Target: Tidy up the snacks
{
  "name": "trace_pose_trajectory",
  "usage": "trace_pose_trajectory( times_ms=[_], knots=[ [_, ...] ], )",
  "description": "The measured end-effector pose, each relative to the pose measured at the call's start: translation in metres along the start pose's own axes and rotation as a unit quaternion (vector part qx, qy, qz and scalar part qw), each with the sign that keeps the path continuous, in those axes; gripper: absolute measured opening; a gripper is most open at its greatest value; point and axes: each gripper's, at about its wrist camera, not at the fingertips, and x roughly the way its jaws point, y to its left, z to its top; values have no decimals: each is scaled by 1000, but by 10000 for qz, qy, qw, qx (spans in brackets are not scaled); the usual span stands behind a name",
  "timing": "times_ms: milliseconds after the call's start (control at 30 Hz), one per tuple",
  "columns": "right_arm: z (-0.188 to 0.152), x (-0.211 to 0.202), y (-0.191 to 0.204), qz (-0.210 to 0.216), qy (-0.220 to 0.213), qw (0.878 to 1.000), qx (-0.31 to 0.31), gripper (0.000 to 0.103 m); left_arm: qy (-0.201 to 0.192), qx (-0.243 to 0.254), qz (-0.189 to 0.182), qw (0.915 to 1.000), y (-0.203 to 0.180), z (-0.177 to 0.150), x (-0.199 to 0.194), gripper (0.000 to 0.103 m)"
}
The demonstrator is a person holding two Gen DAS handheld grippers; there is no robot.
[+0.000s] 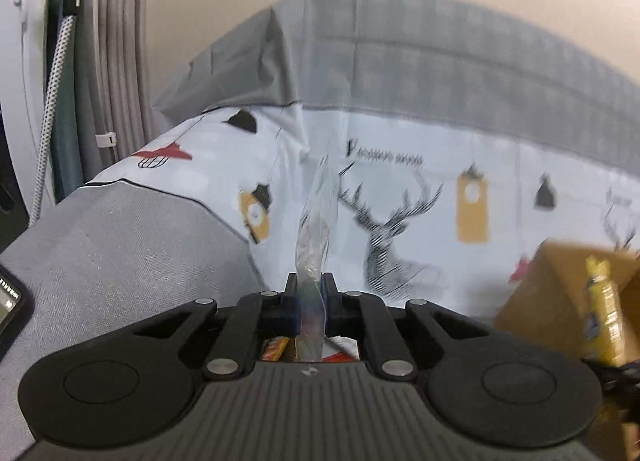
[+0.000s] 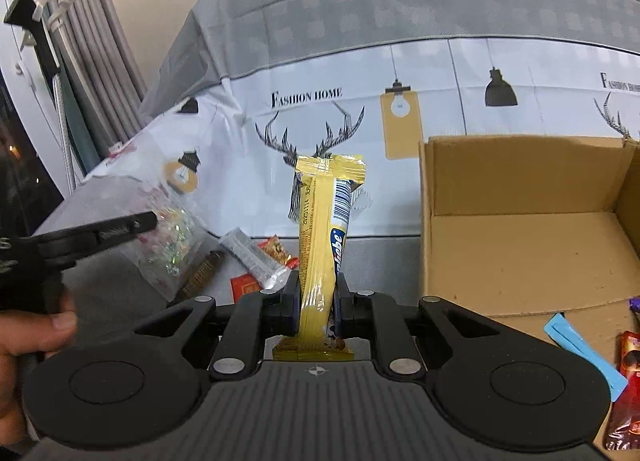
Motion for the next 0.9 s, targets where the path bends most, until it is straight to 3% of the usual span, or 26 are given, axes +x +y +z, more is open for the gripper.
trace_pose_trajectory(
  times_ms=[200, 500, 900],
  knots=[
    [2, -19, -8, 99, -448, 9989, 80, 16, -200, -156, -381, 9990, -23, 7, -26, 10],
    [10, -51, -31, -9, -1268, 9918, 134, 16, -508, -154, -832, 9951, -65, 11, -33, 10],
    [7, -69, -63, -344, -1366, 9899, 155, 16, -651, -264, -1361, 9882, -103, 17, -30, 10]
  ],
)
